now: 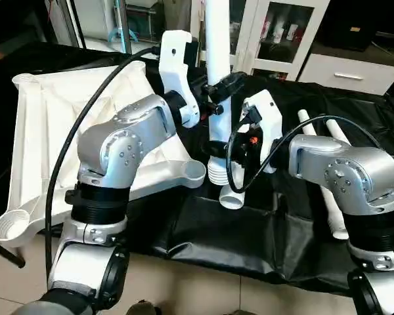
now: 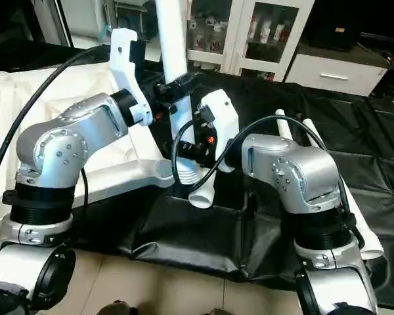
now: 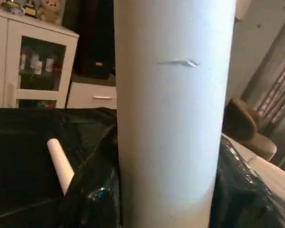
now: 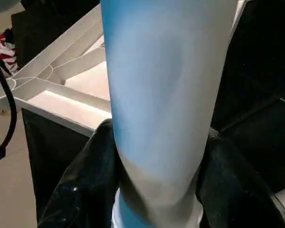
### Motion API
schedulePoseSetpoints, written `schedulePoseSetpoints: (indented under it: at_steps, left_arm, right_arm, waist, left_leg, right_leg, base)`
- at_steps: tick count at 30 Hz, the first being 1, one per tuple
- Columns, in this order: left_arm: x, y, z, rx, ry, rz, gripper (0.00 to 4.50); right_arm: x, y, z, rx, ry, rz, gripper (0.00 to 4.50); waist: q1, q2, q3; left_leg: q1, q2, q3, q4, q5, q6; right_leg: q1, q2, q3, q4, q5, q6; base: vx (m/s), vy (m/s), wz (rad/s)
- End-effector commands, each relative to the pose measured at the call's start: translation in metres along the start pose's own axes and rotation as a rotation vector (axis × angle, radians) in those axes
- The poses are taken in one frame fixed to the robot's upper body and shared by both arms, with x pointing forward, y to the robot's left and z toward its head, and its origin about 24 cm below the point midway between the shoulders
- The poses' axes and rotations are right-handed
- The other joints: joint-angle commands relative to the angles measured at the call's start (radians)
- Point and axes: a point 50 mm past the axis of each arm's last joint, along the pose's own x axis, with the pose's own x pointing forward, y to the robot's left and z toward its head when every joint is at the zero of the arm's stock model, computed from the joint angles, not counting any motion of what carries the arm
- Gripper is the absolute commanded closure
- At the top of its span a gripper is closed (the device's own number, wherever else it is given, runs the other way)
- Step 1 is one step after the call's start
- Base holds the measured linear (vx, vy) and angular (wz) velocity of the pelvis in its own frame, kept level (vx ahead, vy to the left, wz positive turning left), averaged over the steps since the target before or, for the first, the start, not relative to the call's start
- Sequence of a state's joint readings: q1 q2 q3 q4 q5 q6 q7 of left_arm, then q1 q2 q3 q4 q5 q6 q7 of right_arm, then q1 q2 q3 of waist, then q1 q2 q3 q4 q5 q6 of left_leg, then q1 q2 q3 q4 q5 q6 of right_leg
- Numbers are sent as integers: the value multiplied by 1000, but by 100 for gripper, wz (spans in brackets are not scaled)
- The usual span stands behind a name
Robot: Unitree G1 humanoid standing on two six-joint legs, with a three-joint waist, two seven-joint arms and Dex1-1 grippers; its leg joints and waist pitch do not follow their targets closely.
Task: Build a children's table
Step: Pick table leg
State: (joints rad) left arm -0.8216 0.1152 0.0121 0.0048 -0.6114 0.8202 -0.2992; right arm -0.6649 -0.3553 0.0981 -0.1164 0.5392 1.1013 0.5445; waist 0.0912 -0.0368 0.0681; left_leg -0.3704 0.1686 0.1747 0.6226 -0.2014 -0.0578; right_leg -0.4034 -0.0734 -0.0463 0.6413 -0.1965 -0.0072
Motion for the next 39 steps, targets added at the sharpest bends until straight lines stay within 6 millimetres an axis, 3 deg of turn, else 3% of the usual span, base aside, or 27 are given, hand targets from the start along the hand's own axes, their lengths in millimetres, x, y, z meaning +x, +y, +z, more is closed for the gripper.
schedulePoseSetpoints:
  at_steps: [1, 7, 8, 12, 14, 20, 21, 25, 26, 27, 28, 29, 30, 31, 33, 34, 35, 36, 37, 38, 39]
  left_arm:
    - [4, -7, 6, 28, -22, -34, 267]
    - [3, -3, 9, 37, -34, 12, 267]
    - [3, -4, 9, 35, -35, 9, 211]
    - [-1, -6, 13, -32, -49, -37, 164]
    - [-4, -8, 15, -78, -62, -62, 164]
    - [-10, -11, 14, -129, -72, -122, 118]
    - [-11, -11, 14, -139, -102, -130, 107]
    - [-17, -11, 18, -172, -162, -174, 103]
    - [-21, -10, 21, -187, -197, -187, 103]
    - [-29, -8, 24, -202, -246, -203, 103]
    - [-38, -6, 26, -213, -284, -211, 103]
    - [-38, -6, 26, -213, -284, -211, 103]
    - [-51, 2, 27, -204, -312, -173, 103]
    - [-59, 9, 25, -182, -317, -119, 103]
    - [-80, 41, 14, -49, -273, 177, 103]
    - [-93, 59, 3, 56, -208, 354, 103]
    - [-96, 62, 0, 81, -192, 391, 103]
    - [-110, 76, -10, 176, -127, 537, 103]
    - [-126, 85, -21, 268, -69, 665, 103]
    - [-126, 85, -21, 268, -69, 665, 103]
    - [-134, 85, -30, 311, -56, 720, 103]
  right_arm:
    - [-1, 2, -2, 0, 10, 14, 260]
    - [-1, 0, -2, 1, -3, 14, 261]
    - [-2, 0, -2, 1, -4, 13, 261]
    - [-5, -7, -1, 14, -44, -18, 262]
    - [-7, -10, -1, 26, -75, -35, 262]
    - [-11, -18, 2, 51, -151, -90, 262]
    - [-12, -23, 4, 48, -200, -138, 262]
    - [-14, -35, 6, 60, -282, -263, 262]
    - [-15, -39, 5, 47, -311, -303, 262]
    - [-16, -42, 2, 21, -345, -347, 262]
    - [-18, -43, 0, 1, -380, -370, 262]
    - [-18, -43, 0, 1, -380, -370, 262]
    - [-19, -42, -3, -33, -420, -394, 262]
    - [-20, -41, -5, -49, -437, -404, 262]
    - [-25, -36, -9, -86, -479, -437, 262]
    - [-28, -34, -10, -87, -495, -455, 262]
    - [-29, -34, -11, -86, -499, -459, 262]
    - [-31, -33, -13, -84, -508, -480, 262]
    - [-32, -33, -15, -81, -503, -515, 262]
    - [-32, -33, -15, -81, -503, -515, 262]
    - [-32, -34, -18, -82, -492, -544, 262]
  waist:
    - [2, 5, -77]
    - [2, 5, -76]
    - [2, 5, -77]
    - [3, 3, -76]
    - [2, 3, -76]
    - [4, 11, -76]
    - [5, 18, -75]
    - [3, 17, -77]
    - [4, 29, -77]
    - [0, 28, -77]
    - [2, 34, -76]
    - [-1, 29, -78]
    - [2, 45, -80]
    - [-2, 47, -78]
    - [-8, 41, -77]
    - [-10, 46, -76]
    - [-9, 49, -78]
    - [-11, 59, -77]
    - [-13, 61, -77]
    - [-15, 56, -76]
    - [-12, 58, -75]
  left_leg:
    - [9, 48, -18, -74, -68, -44]
    - [10, 49, -18, -74, -71, -42]
    - [10, 49, -18, -74, -70, -42]
    - [9, 48, -18, -74, -72, -43]
    - [9, 48, -17, -73, -71, -42]
    - [10, 47, -18, -74, -91, -44]
    - [11, 47, -19, -75, -94, -46]
    - [9, 43, -17, -75, -96, -56]
    - [9, 44, -19, -75, -99, -59]
    - [7, 44, -17, -75, -111, -64]
    - [5, 44, -18, -75, -113, -65]
    - [5, 42, -17, -75, -109, -54]
    - [6, 41, -19, -73, -106, -51]
    - [5, 45, -20, -75, -113, -43]
    - [2, 41, -19, -77, -108, -25]
    - [3, 42, -20, -78, -111, -15]
    - [3, 44, -24, -79, -106, -9]
    - [4, 46, -25, -80, -109, -11]
    - [7, 47, -25, -83, -124, -23]
    - [9, 47, -23, -83, -130, -27]
    - [9, 52, -25, -87, -139, -37]
  right_leg:
    - [62, -65, 48, -69, -47, -201]
    - [62, -65, 48, -70, -49, -204]
    - [62, -66, 48, -69, -47, -204]
    - [63, -66, 47, -69, -50, -213]
    - [62, -66, 47, -67, -46, -215]
    - [60, -65, 46, -71, -60, -219]
    - [59, -66, 46, -71, -62, -217]
    - [61, -63, 45, -72, -58, -216]
    - [60, -64, 45, -70, -58, -216]
    - [61, -64, 45, -75, -44, -217]
    - [62, -64, 44, -71, -37, -218]
    - [64, -60, 44, -71, -26, -221]
    - [64, -60, 43, -68, -17, -222]
    - [62, -61, 42, -72, -12, -220]
    - [65, -55, 42, -74, -22, -195]
    - [64, -54, 42, -77, -54, -173]
    - [64, -56, 42, -80, -69, -156]
    - [60, -55, 43, -81, -98, -128]
    - [56, -55, 42, -82, -133, -114]
    - [54, -53, 43, -85, -147, -112]
    - [52, -56, 43, -83, -162, -120]
  base:
    - [0, 0, 0]
    - [0, 0, 0]
    - [0, 0, 0]
    - [0, 0, 0]
    - [0, 0, 0]
    - [0, 0, 0]
    - [0, 0, 0]
    - [0, 0, 0]
    - [0, 0, 0]
    - [0, 0, 0]
    - [0, 0, 0]
    - [0, 0, 0]
    - [0, 0, 0]
    - [0, 0, 0]
    - [0, 0, 0]
    - [0, 0, 0]
    - [0, 0, 0]
    - [0, 0, 0]
    - [0, 0, 0]
    - [0, 0, 0]
    - [0, 0, 0]
